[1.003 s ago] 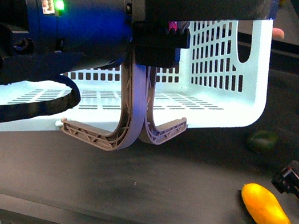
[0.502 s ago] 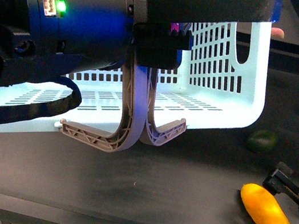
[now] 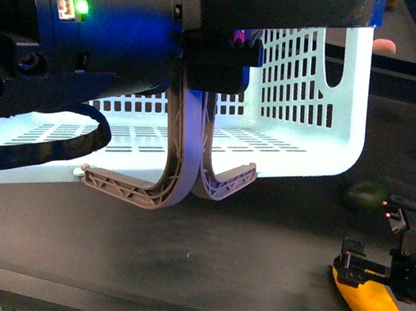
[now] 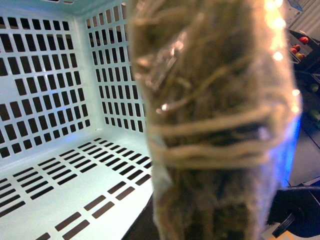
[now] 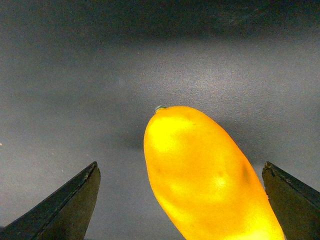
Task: Pick mango with right arm and hold basket with left
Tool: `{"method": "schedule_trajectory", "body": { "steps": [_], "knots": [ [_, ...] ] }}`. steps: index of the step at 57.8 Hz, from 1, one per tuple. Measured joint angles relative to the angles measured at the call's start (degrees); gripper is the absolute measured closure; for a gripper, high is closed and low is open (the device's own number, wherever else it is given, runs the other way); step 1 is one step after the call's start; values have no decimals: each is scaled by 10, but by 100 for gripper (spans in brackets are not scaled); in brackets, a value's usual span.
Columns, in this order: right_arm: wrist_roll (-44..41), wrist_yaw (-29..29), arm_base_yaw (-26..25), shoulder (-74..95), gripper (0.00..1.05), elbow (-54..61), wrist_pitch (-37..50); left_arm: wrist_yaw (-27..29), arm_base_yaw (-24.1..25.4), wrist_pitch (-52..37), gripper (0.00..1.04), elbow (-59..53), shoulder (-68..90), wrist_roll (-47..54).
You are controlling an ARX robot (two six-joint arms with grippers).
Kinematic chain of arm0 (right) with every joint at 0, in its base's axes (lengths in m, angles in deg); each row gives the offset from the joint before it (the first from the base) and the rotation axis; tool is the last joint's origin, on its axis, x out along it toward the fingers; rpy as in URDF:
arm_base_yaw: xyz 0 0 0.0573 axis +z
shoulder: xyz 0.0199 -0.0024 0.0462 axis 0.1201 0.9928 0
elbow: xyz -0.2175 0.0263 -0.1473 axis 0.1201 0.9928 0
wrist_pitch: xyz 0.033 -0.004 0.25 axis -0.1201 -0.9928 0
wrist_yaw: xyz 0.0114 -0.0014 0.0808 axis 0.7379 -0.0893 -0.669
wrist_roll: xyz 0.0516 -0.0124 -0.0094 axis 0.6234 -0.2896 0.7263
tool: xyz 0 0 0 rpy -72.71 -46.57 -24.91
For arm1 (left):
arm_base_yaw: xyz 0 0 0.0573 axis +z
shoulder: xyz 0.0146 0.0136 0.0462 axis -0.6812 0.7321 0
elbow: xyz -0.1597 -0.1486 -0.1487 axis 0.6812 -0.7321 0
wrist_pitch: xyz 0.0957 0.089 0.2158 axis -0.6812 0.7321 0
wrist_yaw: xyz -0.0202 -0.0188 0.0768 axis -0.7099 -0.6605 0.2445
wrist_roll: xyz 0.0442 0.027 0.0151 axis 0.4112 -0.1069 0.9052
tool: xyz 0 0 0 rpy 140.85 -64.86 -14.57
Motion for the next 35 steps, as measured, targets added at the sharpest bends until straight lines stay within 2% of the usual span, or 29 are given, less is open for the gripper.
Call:
{"method": "schedule_trajectory", "body": {
  "steps": [21, 35],
  "knots": [
    [-87, 0, -5, 16, 8, -1, -11, -3, 0, 0, 101, 0, 0, 0],
    [-88, 12, -19, 44, 8, -2, -4, -1, 0, 0, 101, 0, 0, 0]
  ]
}}
